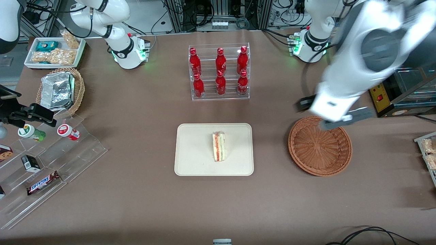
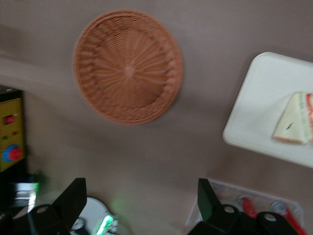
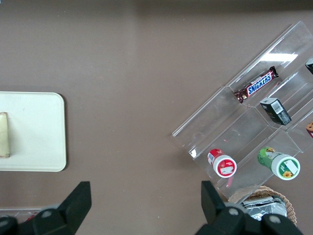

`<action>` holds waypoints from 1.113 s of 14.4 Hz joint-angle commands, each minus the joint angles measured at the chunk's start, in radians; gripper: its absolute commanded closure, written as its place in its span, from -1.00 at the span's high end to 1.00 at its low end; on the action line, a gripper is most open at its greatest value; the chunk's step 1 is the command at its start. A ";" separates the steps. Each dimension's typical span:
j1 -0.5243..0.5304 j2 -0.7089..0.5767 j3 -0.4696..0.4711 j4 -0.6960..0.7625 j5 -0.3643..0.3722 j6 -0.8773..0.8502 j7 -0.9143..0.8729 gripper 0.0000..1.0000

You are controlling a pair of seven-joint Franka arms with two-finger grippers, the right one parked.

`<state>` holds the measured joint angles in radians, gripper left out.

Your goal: Place sandwich from basket to tray

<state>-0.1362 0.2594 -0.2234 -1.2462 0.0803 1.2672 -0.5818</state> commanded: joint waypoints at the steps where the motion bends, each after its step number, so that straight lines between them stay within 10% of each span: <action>1: 0.122 -0.075 -0.007 -0.058 -0.008 -0.046 0.150 1.00; 10: 0.363 -0.184 -0.008 -0.182 -0.011 -0.045 0.375 1.00; 16: 0.333 -0.241 -0.014 -0.191 0.006 0.041 0.442 1.00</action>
<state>0.2188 0.0765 -0.2348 -1.3837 0.0798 1.2677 -0.1573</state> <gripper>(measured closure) 0.000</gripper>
